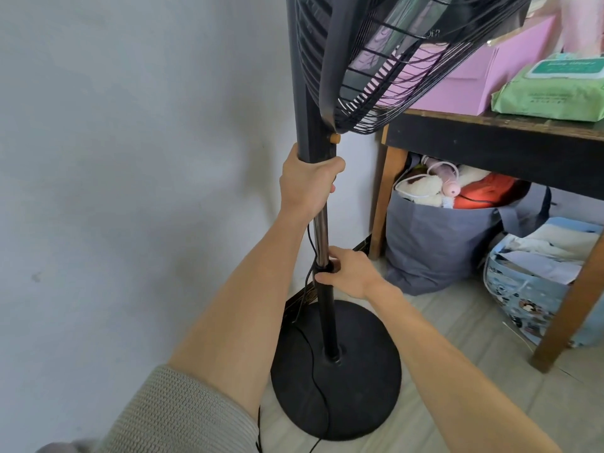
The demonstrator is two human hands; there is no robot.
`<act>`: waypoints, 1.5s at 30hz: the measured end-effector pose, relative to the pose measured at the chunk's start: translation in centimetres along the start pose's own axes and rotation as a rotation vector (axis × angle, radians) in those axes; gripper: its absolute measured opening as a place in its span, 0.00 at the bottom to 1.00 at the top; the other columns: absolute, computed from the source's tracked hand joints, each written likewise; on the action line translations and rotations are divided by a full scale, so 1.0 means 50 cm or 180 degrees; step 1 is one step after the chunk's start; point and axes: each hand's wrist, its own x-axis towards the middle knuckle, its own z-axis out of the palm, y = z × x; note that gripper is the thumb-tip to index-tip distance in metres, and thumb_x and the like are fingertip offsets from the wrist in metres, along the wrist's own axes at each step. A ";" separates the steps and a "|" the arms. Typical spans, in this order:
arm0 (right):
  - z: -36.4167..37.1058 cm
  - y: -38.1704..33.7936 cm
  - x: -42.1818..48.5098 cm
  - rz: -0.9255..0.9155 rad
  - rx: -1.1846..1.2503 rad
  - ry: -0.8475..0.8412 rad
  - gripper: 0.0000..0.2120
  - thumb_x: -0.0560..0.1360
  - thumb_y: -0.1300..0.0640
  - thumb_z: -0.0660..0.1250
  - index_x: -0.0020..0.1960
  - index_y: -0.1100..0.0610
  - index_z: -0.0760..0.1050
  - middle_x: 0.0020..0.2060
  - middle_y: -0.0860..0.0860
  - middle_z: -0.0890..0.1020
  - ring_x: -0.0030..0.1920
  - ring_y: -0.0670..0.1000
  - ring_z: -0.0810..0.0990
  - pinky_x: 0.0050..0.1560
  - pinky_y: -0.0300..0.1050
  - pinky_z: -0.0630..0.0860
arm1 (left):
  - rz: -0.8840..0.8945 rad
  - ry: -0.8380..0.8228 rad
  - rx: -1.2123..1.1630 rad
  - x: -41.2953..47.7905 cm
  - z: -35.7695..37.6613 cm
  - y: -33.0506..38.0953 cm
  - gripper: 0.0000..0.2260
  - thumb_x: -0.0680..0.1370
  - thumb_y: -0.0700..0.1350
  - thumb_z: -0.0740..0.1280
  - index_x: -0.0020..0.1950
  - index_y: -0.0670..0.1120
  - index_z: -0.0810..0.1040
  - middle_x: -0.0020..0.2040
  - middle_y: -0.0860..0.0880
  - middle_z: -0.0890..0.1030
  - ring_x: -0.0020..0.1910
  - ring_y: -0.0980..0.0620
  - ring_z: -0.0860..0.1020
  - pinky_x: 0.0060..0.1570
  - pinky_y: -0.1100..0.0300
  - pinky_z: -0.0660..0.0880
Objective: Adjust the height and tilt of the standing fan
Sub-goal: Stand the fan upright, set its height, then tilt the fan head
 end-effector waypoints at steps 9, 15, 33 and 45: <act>0.017 0.010 -0.010 -0.0073 -0.0123 0.0273 0.17 0.71 0.46 0.75 0.58 0.48 0.78 0.49 0.46 0.83 0.49 0.49 0.79 0.39 0.30 0.69 | -0.0001 -0.0013 0.0018 -0.006 -0.003 0.006 0.11 0.66 0.42 0.72 0.48 0.47 0.78 0.33 0.51 0.77 0.29 0.51 0.75 0.37 0.53 0.79; 0.051 0.006 -0.023 0.0061 -0.0396 0.0706 0.21 0.70 0.42 0.76 0.54 0.52 0.73 0.43 0.46 0.77 0.42 0.49 0.76 0.36 0.40 0.69 | -0.0036 0.0017 0.0049 -0.006 0.000 0.009 0.11 0.66 0.42 0.72 0.48 0.47 0.78 0.34 0.51 0.77 0.29 0.51 0.75 0.37 0.53 0.79; 0.057 0.012 -0.011 0.0081 -0.0114 0.0575 0.23 0.69 0.45 0.77 0.56 0.53 0.72 0.46 0.48 0.77 0.44 0.50 0.76 0.41 0.42 0.70 | -0.0027 0.0020 0.0011 0.000 -0.002 0.007 0.11 0.68 0.40 0.72 0.49 0.45 0.77 0.34 0.49 0.76 0.30 0.50 0.74 0.34 0.58 0.77; 0.047 0.025 0.001 0.0279 -0.0099 0.0388 0.25 0.63 0.41 0.80 0.52 0.48 0.72 0.44 0.46 0.80 0.41 0.45 0.77 0.31 0.34 0.68 | -0.0039 0.0009 0.0002 -0.004 0.002 0.002 0.12 0.66 0.41 0.72 0.47 0.46 0.75 0.34 0.49 0.75 0.29 0.51 0.74 0.34 0.56 0.77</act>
